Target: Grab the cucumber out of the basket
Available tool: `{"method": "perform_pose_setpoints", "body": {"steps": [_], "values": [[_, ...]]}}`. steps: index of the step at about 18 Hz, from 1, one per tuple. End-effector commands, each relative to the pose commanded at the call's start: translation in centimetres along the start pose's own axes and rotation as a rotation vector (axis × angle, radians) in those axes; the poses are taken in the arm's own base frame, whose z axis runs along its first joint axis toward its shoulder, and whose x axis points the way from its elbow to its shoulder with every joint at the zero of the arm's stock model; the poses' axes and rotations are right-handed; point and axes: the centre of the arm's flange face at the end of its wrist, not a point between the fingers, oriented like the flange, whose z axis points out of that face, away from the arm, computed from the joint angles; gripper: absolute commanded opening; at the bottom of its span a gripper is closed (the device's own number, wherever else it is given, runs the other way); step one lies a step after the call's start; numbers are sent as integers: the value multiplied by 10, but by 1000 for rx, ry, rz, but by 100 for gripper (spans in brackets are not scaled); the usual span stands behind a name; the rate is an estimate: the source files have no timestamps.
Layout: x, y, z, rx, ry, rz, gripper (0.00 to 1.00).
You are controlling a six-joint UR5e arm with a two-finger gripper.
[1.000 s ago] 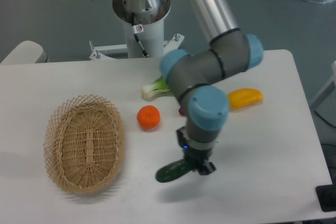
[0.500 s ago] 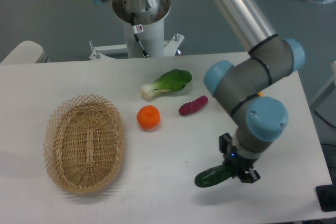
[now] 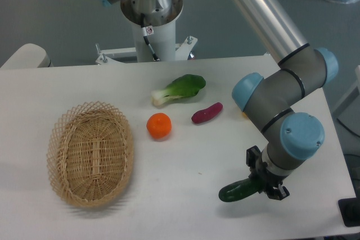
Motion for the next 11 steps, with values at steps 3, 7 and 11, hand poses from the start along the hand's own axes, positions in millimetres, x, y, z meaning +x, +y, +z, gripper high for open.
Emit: {"method": "perform_pose_setpoints", "body": {"steps": [3,7,11], "values": [[0,0,0,-2,0,3,27],[0,3,1,-21,3,2,27],[1,3,2,-21,3,-2,27]]}}
